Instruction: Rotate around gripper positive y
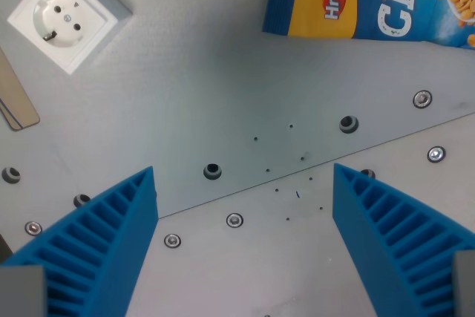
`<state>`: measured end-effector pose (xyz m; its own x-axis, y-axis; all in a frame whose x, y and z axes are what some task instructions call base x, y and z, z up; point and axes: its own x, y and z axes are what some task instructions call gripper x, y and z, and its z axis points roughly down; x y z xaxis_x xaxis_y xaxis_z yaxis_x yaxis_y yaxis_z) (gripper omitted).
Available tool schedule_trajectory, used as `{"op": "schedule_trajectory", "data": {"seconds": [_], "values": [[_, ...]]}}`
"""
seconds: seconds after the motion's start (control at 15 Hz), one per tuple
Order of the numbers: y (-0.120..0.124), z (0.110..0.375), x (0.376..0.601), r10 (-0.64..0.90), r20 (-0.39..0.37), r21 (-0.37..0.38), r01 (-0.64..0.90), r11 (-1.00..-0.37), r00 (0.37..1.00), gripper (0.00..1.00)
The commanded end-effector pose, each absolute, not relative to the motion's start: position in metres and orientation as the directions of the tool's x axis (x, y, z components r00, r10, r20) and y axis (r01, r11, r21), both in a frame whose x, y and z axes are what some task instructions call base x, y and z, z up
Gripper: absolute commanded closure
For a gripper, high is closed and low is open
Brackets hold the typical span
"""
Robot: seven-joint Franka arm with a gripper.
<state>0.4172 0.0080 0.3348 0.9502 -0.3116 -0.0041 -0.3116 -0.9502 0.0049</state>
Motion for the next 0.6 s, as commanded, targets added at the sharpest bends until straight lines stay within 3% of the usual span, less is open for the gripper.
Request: {"op": "schedule_trajectory", "data": {"seconds": [0.07,0.6], "values": [[0.0079,0.3376,0.4169,-0.312,0.016,0.003,-0.312,-0.950,0.950,0.00],[0.0079,0.3376,0.4169,-0.309,0.122,0.003,-0.312,-0.950,0.943,0.00]]}}
